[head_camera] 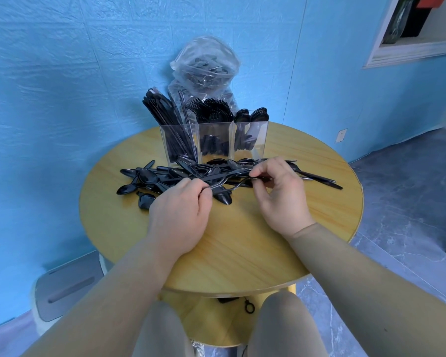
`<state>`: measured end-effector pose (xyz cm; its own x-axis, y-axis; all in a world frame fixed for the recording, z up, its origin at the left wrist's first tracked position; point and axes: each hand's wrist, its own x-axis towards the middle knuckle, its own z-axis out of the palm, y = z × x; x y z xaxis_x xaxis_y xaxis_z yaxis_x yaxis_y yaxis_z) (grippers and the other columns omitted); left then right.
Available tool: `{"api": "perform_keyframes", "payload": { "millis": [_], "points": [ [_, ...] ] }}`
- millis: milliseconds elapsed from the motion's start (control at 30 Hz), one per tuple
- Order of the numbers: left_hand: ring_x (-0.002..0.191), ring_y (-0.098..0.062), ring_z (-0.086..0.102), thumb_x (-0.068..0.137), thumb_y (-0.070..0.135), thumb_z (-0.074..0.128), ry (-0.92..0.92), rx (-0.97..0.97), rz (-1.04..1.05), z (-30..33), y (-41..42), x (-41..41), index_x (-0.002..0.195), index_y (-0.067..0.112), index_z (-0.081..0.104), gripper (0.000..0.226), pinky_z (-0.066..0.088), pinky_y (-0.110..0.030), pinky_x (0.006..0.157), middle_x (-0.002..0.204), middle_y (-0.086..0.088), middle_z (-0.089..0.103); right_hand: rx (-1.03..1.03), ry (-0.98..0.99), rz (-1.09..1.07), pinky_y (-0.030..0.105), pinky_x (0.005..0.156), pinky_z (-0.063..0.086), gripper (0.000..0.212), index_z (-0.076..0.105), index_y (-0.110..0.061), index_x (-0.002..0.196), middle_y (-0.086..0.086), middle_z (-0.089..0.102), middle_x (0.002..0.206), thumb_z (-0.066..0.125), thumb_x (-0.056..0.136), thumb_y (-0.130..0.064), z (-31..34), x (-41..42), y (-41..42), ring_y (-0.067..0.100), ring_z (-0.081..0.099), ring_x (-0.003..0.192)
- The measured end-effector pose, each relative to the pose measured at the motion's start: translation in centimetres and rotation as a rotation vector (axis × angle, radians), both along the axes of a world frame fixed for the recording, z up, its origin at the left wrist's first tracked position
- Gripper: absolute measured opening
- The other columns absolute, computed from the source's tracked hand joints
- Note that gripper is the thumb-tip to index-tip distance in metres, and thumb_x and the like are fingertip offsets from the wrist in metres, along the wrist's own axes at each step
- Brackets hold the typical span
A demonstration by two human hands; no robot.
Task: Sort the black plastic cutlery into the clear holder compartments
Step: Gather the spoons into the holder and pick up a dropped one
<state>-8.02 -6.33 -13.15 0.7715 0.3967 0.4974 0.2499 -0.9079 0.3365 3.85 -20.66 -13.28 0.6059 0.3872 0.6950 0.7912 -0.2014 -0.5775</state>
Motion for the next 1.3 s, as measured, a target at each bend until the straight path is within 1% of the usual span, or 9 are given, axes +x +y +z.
{"api": "perform_keyframes", "payload": {
  "millis": [133, 333, 500, 633, 800, 900, 1000, 1133, 1300],
  "points": [
    [0.074, -0.010, 0.053, 0.094, 0.047, 0.034, 0.091, 0.041, -0.043, 0.0, 0.1, 0.1, 0.102, 0.026, 0.060, 0.034, 0.044, -0.029, 0.061, 0.080, 0.012, 0.054, 0.020, 0.011, -0.071, 0.031, 0.068, 0.050, 0.020, 0.055, -0.016, 0.084, -0.002, 0.057, 0.084, 0.067, 0.080, -0.001, 0.3, 0.1, 0.1, 0.017, 0.056, 0.074],
    [0.088, -0.015, 0.059, 0.098, 0.033, 0.040, 0.076, 0.056, -0.091, 0.0, 0.0, 0.1, 0.119, 0.026, 0.062, 0.031, 0.045, -0.030, 0.067, 0.093, 0.011, 0.060, -0.050, 0.052, -0.138, 0.025, 0.068, 0.047, 0.021, 0.062, -0.011, 0.099, -0.007, 0.057, 0.091, 0.073, 0.082, -0.016, 0.4, 0.3, 0.1, 0.013, 0.053, 0.072],
    [0.079, -0.025, 0.063, 0.090, 0.017, 0.061, -0.023, 0.133, -0.055, -0.2, 0.3, 0.1, 0.114, 0.017, 0.068, 0.025, 0.045, -0.036, 0.068, 0.084, 0.000, 0.069, -0.052, 0.060, -0.103, 0.028, 0.065, 0.048, 0.014, 0.065, -0.012, 0.084, -0.001, 0.062, 0.076, 0.075, 0.080, -0.020, 0.2, 0.3, 0.2, 0.015, 0.053, 0.068],
    [0.081, -0.024, 0.060, 0.092, 0.014, 0.055, -0.043, 0.111, -0.064, -0.3, 0.1, 0.1, 0.118, 0.016, 0.065, 0.028, 0.044, -0.033, 0.067, 0.088, 0.000, 0.065, -0.054, 0.068, -0.094, 0.027, 0.063, 0.047, 0.019, 0.064, -0.011, 0.081, 0.001, 0.061, 0.072, 0.077, 0.078, -0.024, 0.2, 0.4, 0.2, 0.017, 0.055, 0.066],
    [0.084, -0.015, 0.060, 0.095, 0.028, 0.038, -0.030, 0.080, -0.061, 0.0, 0.0, 0.0, 0.120, 0.020, 0.063, 0.036, 0.040, -0.025, 0.065, 0.092, 0.006, 0.064, -0.047, -0.026, -0.076, 0.017, 0.071, 0.044, 0.019, 0.070, -0.010, 0.098, -0.003, 0.062, 0.083, 0.074, 0.080, -0.014, 0.0, 0.3, 0.2, 0.009, 0.054, 0.069],
    [0.086, -0.015, 0.060, 0.094, 0.030, 0.036, -0.005, 0.093, -0.088, 0.0, 0.1, 0.1, 0.116, 0.020, 0.064, 0.037, 0.038, -0.025, 0.068, 0.093, 0.007, 0.064, -0.057, -0.060, -0.093, 0.004, 0.070, 0.036, 0.014, 0.070, -0.009, 0.091, -0.001, 0.062, 0.082, 0.074, 0.079, -0.014, -0.1, 0.5, 0.4, 0.008, 0.051, 0.072],
    [0.079, -0.020, 0.060, 0.093, 0.026, 0.039, 0.002, 0.128, -0.090, -0.2, 0.2, 0.3, 0.110, 0.016, 0.065, 0.033, 0.043, -0.031, 0.066, 0.088, 0.004, 0.063, -0.059, -0.025, -0.096, 0.003, 0.067, 0.036, 0.010, 0.068, -0.011, 0.085, -0.006, 0.057, 0.079, 0.076, 0.078, -0.014, 0.0, 0.5, 0.4, 0.006, 0.047, 0.066],
    [0.077, -0.022, 0.057, 0.094, 0.029, 0.034, 0.044, 0.150, -0.034, -0.4, 0.3, 0.3, 0.106, 0.016, 0.063, 0.034, 0.042, -0.036, 0.068, 0.085, 0.003, 0.060, -0.049, 0.112, -0.014, 0.010, 0.070, 0.042, 0.012, 0.069, -0.018, 0.087, -0.010, 0.058, 0.081, 0.074, 0.079, -0.010, 0.4, 0.3, 0.3, -0.001, 0.051, 0.070],
    [0.082, -0.021, 0.054, 0.099, 0.025, 0.039, 0.084, 0.125, -0.016, -0.1, 0.1, 0.2, 0.104, 0.016, 0.058, 0.022, 0.037, -0.038, 0.076, 0.089, 0.005, 0.056, 0.044, 0.505, 0.179, 0.015, 0.078, 0.049, 0.027, 0.067, -0.028, 0.085, -0.007, 0.067, 0.084, 0.068, 0.084, -0.001, 2.4, -0.3, -0.8, 0.004, 0.062, 0.076]
  ]
}}
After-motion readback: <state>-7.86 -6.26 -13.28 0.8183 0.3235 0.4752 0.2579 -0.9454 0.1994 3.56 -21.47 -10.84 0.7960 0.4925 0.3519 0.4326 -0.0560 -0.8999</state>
